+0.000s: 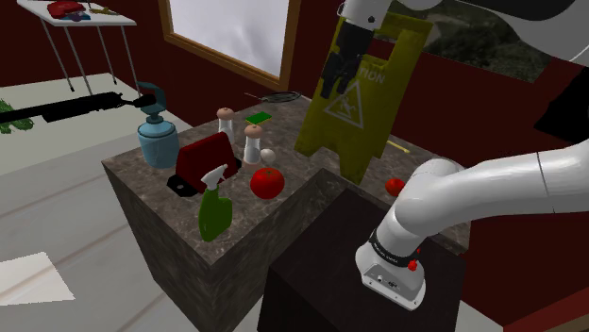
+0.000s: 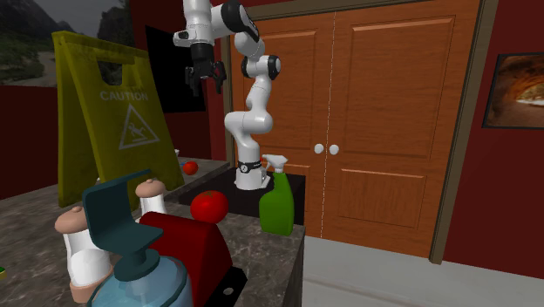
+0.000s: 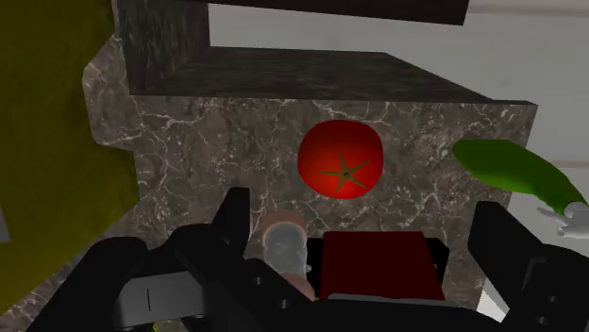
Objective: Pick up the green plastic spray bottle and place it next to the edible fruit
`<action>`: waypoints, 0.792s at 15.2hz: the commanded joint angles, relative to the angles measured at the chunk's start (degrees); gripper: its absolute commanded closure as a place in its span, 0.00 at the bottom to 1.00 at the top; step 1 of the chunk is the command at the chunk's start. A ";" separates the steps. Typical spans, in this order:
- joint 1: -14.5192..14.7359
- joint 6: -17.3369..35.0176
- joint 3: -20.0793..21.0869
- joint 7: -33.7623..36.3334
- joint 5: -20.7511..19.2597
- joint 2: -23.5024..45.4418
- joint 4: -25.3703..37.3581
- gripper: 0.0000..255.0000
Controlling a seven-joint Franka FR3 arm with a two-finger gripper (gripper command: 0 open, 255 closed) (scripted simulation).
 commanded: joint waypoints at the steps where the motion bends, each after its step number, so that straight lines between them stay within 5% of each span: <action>1: 0.00 0.00 0.00 0.00 0.00 0.00 0.00 0.00; 12: 12.91 24.99 -7.06 -29.83 5.86 8.82 -12.08 0.00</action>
